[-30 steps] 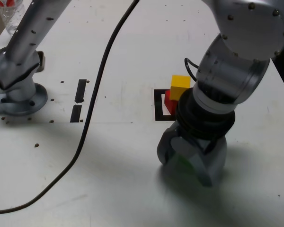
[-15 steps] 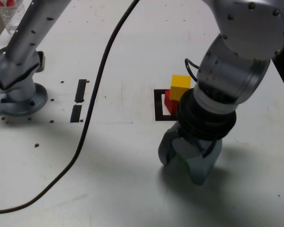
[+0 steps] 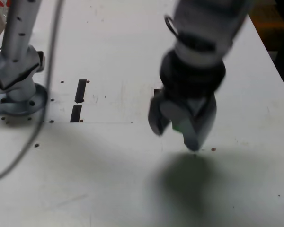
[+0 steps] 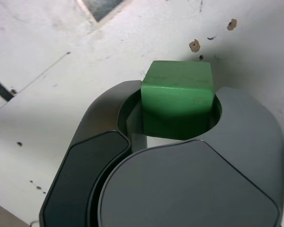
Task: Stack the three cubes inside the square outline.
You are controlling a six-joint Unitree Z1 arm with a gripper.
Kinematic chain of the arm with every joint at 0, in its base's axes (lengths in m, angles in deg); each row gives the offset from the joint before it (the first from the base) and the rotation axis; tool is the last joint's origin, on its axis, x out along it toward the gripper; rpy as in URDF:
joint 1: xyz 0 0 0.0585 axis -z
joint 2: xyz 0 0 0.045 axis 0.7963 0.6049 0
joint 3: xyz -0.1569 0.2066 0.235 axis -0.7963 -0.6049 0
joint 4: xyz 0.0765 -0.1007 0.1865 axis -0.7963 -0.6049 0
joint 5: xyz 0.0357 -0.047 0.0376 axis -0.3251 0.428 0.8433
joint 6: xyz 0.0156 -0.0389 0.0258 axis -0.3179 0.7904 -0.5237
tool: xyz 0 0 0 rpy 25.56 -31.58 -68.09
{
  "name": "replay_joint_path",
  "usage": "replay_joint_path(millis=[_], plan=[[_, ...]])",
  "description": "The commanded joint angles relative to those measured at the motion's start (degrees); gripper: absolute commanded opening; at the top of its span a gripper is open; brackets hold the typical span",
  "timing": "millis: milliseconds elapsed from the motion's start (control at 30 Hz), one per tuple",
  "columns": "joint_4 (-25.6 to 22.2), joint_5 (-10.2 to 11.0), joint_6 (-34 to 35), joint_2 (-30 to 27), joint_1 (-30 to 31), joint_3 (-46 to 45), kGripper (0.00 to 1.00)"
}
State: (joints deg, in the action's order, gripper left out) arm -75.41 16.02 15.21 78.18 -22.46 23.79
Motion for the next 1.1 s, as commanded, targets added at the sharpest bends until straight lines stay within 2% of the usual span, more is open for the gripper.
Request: replay_joint_path(millis=[0, 167, 433, 667, 900, 1067], plan=[[-0.7, 0.4, 0.2, -1.7, -0.4, -0.1, 0.22], [-2.6, 1.3, 0.3, -5.5, -2.9, -0.8, 0.22], [-3.3, 1.3, -2.9, -8.5, -10.5, -2.9, 0.22], [-2.8, 0.6, -5.5, -7.1, -15.0, -3.0, 0.23], [-2.1, 0.2, -6.9, -5.1, -17.0, -2.9, 0.23], [-1.5, -0.1, -7.0, -4.3, -17.4, -3.2, 0.27]])
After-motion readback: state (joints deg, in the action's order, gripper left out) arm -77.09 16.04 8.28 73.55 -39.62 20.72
